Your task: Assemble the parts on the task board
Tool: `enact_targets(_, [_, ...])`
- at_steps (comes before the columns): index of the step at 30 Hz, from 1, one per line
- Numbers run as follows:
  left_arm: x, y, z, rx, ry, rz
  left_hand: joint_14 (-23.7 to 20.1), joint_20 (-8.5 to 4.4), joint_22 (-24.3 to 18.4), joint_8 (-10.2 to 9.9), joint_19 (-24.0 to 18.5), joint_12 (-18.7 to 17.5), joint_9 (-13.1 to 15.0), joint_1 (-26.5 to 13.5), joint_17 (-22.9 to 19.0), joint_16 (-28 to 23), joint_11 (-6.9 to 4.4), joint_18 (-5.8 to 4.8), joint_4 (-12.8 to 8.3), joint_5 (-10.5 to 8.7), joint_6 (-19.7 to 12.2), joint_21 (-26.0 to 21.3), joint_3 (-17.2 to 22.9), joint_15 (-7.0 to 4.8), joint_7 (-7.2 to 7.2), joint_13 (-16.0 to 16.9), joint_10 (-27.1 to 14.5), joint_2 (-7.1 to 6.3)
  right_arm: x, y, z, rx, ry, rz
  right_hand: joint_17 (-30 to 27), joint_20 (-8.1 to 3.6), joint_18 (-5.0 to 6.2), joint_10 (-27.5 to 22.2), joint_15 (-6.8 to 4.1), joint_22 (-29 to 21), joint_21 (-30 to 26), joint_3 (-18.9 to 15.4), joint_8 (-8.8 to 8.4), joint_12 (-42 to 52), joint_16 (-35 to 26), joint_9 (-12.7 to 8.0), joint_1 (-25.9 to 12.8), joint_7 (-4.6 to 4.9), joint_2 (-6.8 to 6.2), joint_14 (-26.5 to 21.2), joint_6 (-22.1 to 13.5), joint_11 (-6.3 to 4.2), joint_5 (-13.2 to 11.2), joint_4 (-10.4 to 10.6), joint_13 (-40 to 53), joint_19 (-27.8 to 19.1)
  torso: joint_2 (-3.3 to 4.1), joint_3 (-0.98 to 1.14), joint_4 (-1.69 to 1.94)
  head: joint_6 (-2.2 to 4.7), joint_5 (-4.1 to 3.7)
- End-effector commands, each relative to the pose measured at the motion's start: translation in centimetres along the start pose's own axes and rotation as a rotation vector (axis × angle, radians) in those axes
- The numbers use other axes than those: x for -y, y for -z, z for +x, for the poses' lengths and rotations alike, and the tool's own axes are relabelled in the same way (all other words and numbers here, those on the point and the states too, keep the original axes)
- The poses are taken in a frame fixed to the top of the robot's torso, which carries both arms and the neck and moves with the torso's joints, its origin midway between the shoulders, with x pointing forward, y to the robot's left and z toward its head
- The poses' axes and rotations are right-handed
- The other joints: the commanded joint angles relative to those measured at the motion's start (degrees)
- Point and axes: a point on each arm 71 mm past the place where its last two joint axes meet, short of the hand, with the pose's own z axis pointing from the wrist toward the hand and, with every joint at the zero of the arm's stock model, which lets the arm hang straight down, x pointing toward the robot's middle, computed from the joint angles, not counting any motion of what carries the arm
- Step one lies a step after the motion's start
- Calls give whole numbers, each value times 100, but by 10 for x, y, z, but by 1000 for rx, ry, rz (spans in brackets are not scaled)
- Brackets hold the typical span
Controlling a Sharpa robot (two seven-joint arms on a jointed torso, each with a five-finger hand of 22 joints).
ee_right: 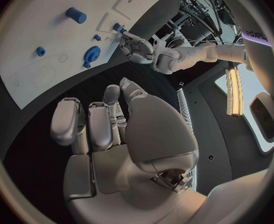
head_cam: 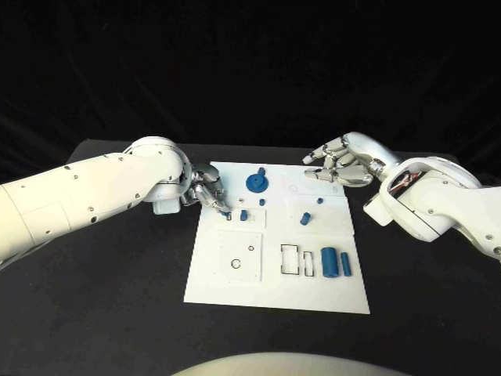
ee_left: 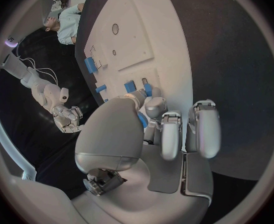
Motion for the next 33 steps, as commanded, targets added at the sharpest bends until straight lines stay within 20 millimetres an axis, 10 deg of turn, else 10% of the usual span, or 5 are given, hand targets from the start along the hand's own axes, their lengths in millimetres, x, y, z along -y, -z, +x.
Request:
enact_targets(1, [1,-1,4,-24,-15,8,593,2,709,28,144,23,2,-16,1508,14,-8,-80,-527,21,103,23,571,4,-42,3,47,-50,-1,0,1,-9,6,-11,-4,14,83,-13,4,-2,-37,18,19,15,-38,6,40,-9,15,202,-9,-4,23,-3,7,-30,3,-2,-3,12,-4])
enact_targets(33, [2,-3,9,-34,-16,11,593,-6,741,44,162,68,16,-62,1508,14,-20,-88,-546,20,134,47,718,-6,-54,50,115,-122,-1,0,2,-12,4,-8,-3,14,81,-3,4,3,-36,16,26,21,-39,8,30,-10,23,203,-4,-4,27,10,7,-26,2,0,0,-24,-39])
